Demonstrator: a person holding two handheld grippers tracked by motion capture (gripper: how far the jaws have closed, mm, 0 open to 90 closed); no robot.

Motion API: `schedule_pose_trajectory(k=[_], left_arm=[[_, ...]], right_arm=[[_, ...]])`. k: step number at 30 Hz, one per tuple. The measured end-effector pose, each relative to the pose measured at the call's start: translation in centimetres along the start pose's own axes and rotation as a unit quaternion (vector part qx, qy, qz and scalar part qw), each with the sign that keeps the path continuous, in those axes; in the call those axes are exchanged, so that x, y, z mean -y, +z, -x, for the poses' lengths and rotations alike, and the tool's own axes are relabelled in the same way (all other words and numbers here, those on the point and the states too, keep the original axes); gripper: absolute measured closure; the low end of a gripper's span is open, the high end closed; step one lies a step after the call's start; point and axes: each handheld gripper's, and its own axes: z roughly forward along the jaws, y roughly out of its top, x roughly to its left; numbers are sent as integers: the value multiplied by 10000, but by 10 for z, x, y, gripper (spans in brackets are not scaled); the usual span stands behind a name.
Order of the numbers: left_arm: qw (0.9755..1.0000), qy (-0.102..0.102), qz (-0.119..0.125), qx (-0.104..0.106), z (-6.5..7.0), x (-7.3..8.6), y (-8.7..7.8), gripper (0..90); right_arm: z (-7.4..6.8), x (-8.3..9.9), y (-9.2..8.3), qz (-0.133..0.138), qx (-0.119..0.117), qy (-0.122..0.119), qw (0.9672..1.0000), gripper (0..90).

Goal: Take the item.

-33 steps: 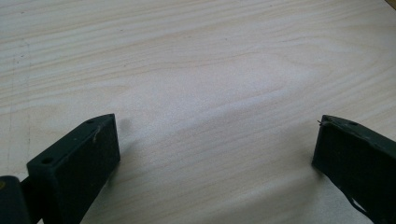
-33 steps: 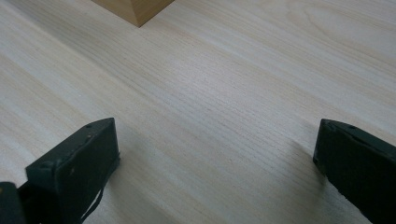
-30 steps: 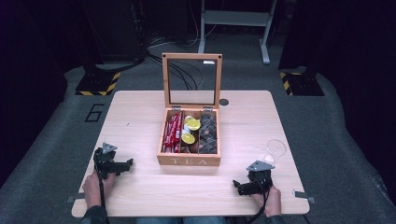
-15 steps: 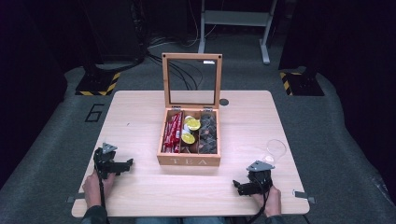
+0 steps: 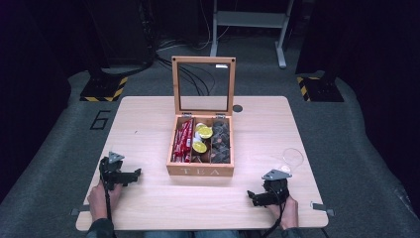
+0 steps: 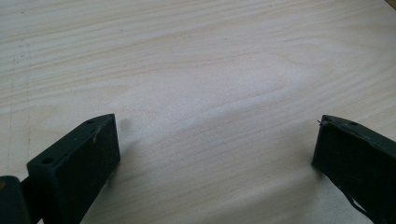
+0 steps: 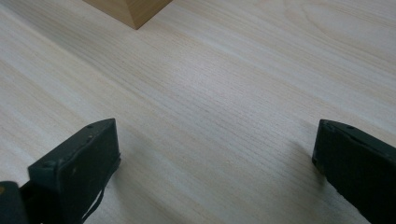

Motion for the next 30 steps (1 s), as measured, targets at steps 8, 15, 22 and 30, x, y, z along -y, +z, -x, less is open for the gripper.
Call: schedule_pose_trajectory(k=[8,15,22,30], left_arm=[[10000,0,5,4,0,0,0,2],[10000,-1,4,4,0,0,0,3],[10000,0,5,4,0,0,0,3],[10000,-1,4,5,0,0,0,3]], right_arm=[[1,-15,-16,189,-121,55,9997,11],[-2,-37,-27,335,-262,71,9991,34],[-10,-56,-30,305,-331,-108,9989,34],[-18,-75,-31,341,-439,-247,9981,34]])
